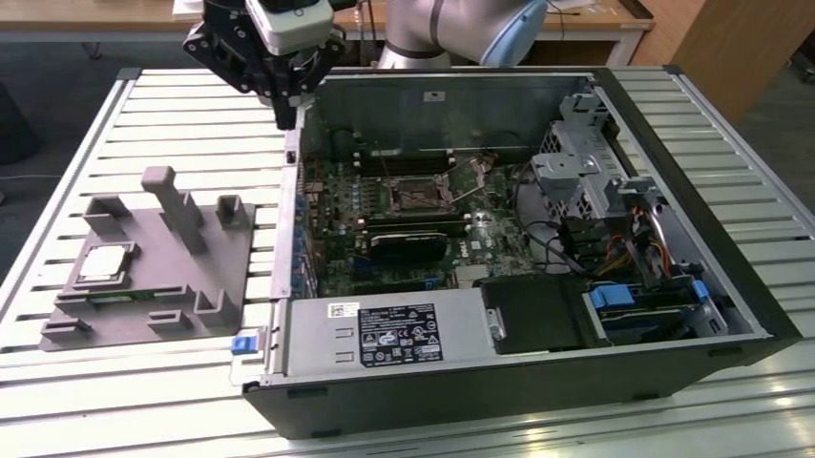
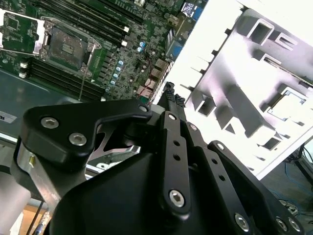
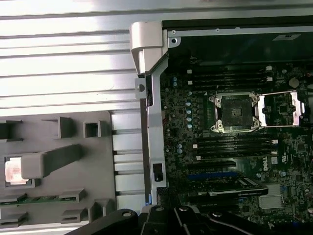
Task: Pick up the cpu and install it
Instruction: 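Reach for the cpu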
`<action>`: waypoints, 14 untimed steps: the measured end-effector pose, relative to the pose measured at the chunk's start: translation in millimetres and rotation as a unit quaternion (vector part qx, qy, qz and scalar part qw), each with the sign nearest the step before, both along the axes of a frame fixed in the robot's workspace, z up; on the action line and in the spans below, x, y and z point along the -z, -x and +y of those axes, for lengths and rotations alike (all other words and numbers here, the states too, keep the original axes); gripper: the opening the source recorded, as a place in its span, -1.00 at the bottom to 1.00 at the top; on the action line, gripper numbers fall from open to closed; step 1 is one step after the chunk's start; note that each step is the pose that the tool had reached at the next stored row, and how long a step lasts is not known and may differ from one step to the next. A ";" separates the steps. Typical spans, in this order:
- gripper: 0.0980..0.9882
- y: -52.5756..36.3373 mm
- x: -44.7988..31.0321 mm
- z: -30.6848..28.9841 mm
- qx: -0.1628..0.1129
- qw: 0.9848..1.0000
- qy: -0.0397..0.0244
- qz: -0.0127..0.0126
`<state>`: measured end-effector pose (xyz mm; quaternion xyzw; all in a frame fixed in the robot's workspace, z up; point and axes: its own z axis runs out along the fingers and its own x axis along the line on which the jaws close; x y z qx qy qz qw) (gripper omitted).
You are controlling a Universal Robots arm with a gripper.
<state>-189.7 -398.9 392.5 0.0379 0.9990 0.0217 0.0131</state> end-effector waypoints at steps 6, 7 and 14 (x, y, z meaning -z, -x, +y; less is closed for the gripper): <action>-0.98 5.4 0.0 0.0 0.000 1.000 0.000 0.000; -0.98 6.5 0.1 0.0 0.000 1.000 0.000 0.000; -0.98 14.5 0.2 0.0 0.000 1.000 0.000 0.000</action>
